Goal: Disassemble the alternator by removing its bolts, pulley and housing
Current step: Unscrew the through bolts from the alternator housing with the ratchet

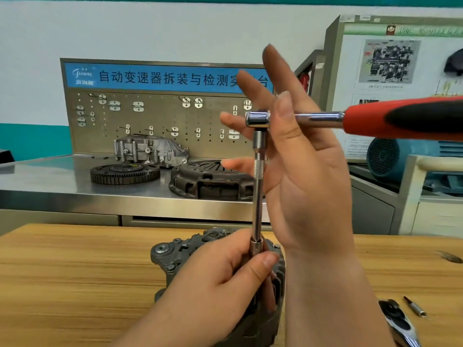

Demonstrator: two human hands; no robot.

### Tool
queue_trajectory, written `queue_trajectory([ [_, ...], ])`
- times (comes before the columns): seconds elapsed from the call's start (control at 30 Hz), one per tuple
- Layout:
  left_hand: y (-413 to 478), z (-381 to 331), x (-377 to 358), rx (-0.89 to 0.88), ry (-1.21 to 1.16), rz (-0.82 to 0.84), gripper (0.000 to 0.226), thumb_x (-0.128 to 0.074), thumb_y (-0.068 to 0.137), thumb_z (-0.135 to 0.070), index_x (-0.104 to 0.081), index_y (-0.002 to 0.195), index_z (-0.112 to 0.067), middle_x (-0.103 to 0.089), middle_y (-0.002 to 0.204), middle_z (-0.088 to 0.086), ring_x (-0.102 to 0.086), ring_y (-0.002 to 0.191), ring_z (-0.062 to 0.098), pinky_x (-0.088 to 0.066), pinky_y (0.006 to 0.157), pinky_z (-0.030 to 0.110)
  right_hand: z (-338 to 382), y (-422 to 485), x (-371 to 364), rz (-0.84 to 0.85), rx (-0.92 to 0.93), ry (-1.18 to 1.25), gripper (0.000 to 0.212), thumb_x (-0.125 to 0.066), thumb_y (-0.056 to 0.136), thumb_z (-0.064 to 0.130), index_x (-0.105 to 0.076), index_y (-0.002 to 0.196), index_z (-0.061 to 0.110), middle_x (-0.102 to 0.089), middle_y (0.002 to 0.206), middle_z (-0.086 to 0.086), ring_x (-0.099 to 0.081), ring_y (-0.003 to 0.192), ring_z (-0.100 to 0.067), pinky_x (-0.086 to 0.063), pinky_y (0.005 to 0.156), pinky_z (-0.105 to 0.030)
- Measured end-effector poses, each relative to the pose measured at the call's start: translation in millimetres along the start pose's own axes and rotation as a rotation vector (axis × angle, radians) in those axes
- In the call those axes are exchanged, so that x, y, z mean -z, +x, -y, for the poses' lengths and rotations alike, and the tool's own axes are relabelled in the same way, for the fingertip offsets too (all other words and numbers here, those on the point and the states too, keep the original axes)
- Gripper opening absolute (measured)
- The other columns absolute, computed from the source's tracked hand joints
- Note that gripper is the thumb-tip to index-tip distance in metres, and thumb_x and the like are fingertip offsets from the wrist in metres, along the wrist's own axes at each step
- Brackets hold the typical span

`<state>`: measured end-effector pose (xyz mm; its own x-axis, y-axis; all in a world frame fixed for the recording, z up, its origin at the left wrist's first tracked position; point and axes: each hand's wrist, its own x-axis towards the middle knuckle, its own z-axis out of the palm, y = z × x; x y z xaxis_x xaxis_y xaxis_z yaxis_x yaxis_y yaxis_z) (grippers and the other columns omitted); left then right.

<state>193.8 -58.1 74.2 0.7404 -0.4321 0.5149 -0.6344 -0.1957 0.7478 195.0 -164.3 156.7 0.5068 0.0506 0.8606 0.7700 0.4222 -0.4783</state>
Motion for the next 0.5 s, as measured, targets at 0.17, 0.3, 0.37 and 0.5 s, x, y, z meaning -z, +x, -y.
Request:
queue_trajectory([
  [0.17, -2.2, -0.7, 1.7, 0.027, -0.088, 0.021, 0.037, -0.049, 0.082, -0.054, -0.065, 0.107, -0.030, -0.073, 0.096, 0.003, -0.067, 0.094, 0.025, -0.050, 0.088, 0.055, -3.7, 0.2, 3.0, -0.030, -0.253, 0.140, 0.057, -0.029, 0.092, 0.055, -0.054, 0.127, 0.017, -0.073, 0.108, -0.008, -0.072, 0.073, -0.022, -0.055, 0.052, -0.025],
  [0.3, -1.7, 1.2, 2.4, -0.010, 0.003, 0.034, 0.040, -0.046, 0.082, -0.055, -0.064, 0.107, -0.031, -0.073, 0.097, -0.001, -0.067, 0.096, 0.022, -0.049, 0.090, 0.051, -6.3, 0.1, 3.6, -0.020, -0.235, 0.107, 0.056, -0.030, 0.094, 0.055, -0.053, 0.130, 0.020, -0.070, 0.118, -0.004, -0.072, 0.081, -0.022, -0.055, 0.051, -0.024],
  [0.37, -0.6, 2.1, 1.5, -0.010, 0.010, -0.007, 0.039, -0.047, 0.079, -0.055, -0.065, 0.100, -0.027, -0.073, 0.090, 0.002, -0.067, 0.089, 0.024, -0.051, 0.084, 0.052, -4.1, -0.1, 1.4, 0.001, -0.128, 0.052, 0.043, -0.039, 0.092, 0.045, -0.054, 0.129, 0.031, -0.063, 0.130, -0.002, -0.071, 0.091, -0.022, -0.056, 0.054, -0.026],
  [0.5, -0.1, 3.7, 0.3, -0.006, 0.012, -0.013, 0.040, -0.048, 0.078, -0.055, -0.063, 0.094, -0.022, -0.073, 0.083, 0.001, -0.069, 0.080, 0.020, -0.052, 0.079, 0.049, 0.6, 0.7, -0.1, 0.040, 0.011, -0.043, 0.033, -0.048, 0.091, 0.029, -0.052, 0.122, 0.040, -0.053, 0.142, 0.001, -0.068, 0.100, -0.019, -0.057, 0.059, -0.026],
])
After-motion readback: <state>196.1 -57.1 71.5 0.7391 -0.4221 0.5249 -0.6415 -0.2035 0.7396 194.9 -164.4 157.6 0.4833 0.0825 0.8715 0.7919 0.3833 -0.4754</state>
